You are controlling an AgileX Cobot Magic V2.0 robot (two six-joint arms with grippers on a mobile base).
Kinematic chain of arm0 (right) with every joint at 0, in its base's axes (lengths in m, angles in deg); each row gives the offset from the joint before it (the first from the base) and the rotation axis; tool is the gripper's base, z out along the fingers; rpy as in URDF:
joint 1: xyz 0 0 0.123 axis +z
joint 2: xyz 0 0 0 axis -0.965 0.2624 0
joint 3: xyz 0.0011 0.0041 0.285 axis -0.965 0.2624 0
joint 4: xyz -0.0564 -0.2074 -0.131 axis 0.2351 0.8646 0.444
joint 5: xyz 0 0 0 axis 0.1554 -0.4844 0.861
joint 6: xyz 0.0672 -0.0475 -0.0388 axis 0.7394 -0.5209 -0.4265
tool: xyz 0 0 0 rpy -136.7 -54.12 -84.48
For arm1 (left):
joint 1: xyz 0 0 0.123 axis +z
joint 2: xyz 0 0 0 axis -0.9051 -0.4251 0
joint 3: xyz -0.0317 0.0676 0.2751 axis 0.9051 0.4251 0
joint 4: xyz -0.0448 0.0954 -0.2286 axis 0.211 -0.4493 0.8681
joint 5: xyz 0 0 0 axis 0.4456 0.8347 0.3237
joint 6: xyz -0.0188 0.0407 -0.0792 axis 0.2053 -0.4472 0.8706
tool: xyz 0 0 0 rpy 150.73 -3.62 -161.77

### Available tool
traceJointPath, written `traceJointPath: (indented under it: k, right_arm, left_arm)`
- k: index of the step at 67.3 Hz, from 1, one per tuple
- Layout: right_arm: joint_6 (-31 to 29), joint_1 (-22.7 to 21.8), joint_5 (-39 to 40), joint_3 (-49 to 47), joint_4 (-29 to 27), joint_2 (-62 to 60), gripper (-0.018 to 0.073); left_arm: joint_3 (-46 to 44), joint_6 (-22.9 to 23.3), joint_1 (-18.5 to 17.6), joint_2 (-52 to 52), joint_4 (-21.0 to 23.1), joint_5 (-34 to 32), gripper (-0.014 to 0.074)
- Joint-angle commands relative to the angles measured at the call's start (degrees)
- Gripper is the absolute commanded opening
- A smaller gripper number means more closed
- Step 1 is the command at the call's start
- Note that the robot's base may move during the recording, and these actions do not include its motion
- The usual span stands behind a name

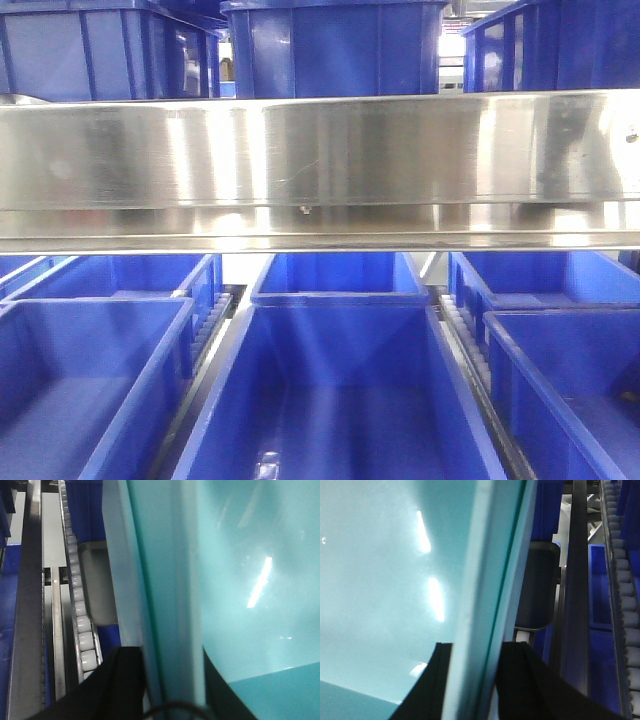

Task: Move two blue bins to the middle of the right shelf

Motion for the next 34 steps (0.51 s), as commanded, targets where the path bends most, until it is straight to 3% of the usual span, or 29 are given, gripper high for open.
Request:
traceJointPath:
  k: [1, 34]
  right_arm:
    - [0.60, -0.14, 4.14, -0.52, 0.22, -0.06, -0.0157]
    - [0.60, -0.14, 4.61, -0.52, 0.22, 0.03, -0.0162]
  left_arm:
    - [-1.49, -1.21, -0.33, 1.64, 5.40, -5.64, -0.0111]
    - [-1.49, -1.21, -0.33, 1.64, 4.71, -5.63, -0.0111]
